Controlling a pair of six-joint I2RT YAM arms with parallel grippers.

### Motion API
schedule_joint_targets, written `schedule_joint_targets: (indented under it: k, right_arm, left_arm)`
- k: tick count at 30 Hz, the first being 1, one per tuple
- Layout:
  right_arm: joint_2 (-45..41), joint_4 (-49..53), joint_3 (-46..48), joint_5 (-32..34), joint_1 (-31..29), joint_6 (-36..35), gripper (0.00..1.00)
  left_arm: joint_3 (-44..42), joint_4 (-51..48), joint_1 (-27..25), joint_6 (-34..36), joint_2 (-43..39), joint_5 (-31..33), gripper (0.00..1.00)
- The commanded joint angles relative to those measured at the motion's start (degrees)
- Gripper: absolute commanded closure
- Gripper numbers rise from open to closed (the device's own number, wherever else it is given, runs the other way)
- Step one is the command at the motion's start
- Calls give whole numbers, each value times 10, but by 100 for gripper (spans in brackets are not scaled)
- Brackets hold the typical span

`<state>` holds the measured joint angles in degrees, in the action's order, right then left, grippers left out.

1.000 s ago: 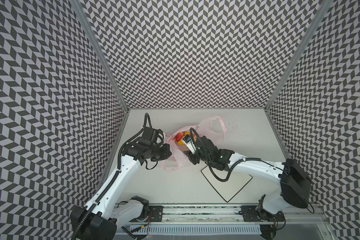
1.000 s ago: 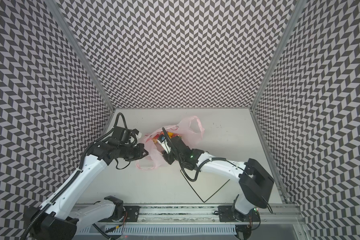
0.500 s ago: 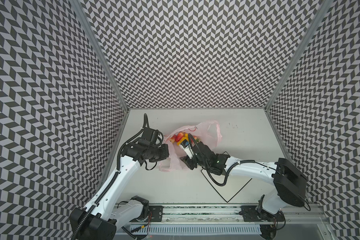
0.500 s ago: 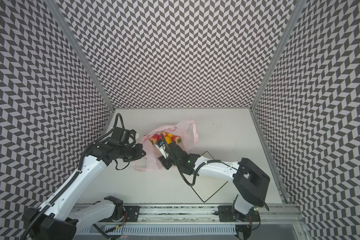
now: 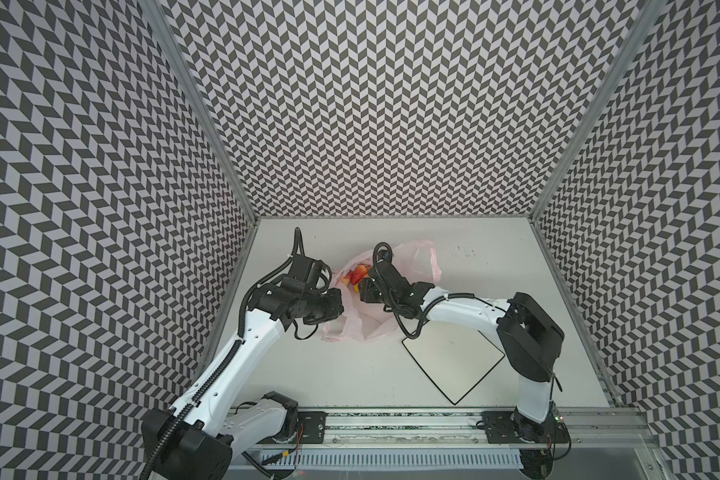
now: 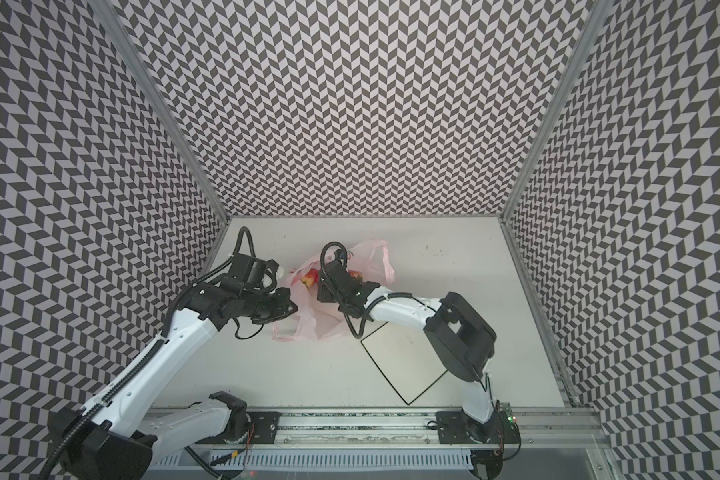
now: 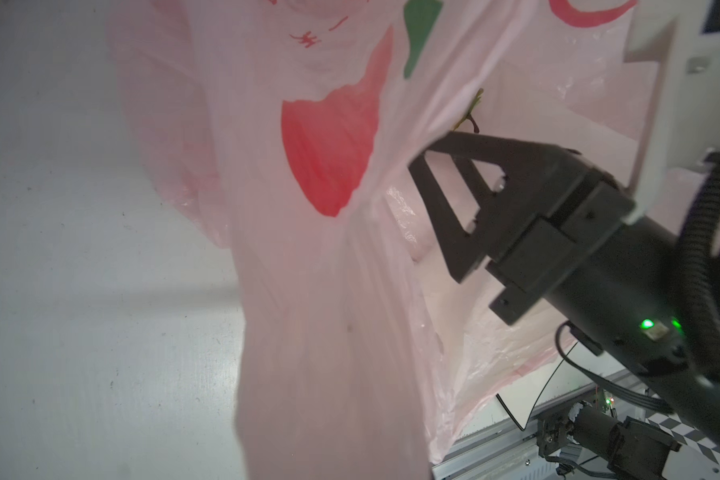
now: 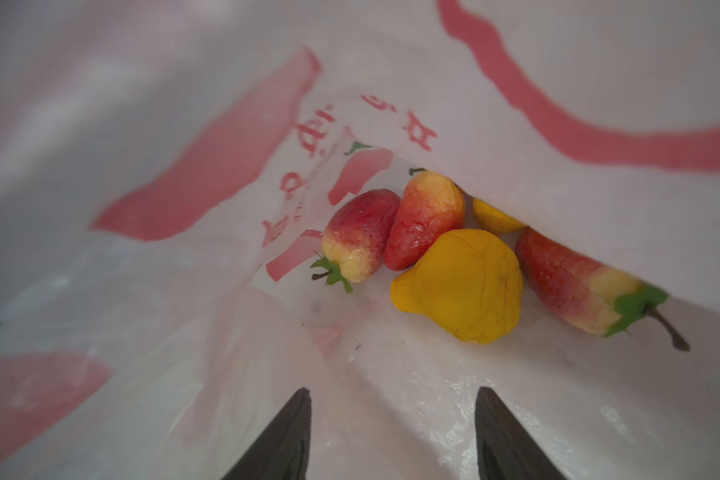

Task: Take the fake fruits out of the plastic bag
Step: 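Reach the right gripper into the bag and grasp the yellow pear, then lift the yellow pear out of the bag with the right gripper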

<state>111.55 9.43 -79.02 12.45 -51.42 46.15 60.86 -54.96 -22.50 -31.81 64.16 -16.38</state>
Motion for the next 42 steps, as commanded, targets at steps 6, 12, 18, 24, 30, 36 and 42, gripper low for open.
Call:
schedule_joint_targets:
  k: [6,12,18,24,30,36,42]
  right_arm:
    - [99,119,-121,86,18,173,26]
    - [139,104,-139,95,27,191,22]
    - [168,69,-157,72,32,174,26]
    - [166,46,-148,47,33,161,44]
    - [116,20,-128,45,34,114,55]
    - [35,14,-76,33,30,54,55]
    - [-59,-5,14,-17,27,-57,56]
  left_arm:
    - [3,27,-35,-29,3,-8,100]
    - [-1,37,-54,-41,5,-3,100]
    - [0,39,-63,-47,12,3,100]
    - [0,45,-64,-52,17,12,100]
    - [-10,55,-65,-58,20,28,100]
    - [-21,67,-65,-67,19,50,100]
    - [-21,71,-64,-69,15,70,100]
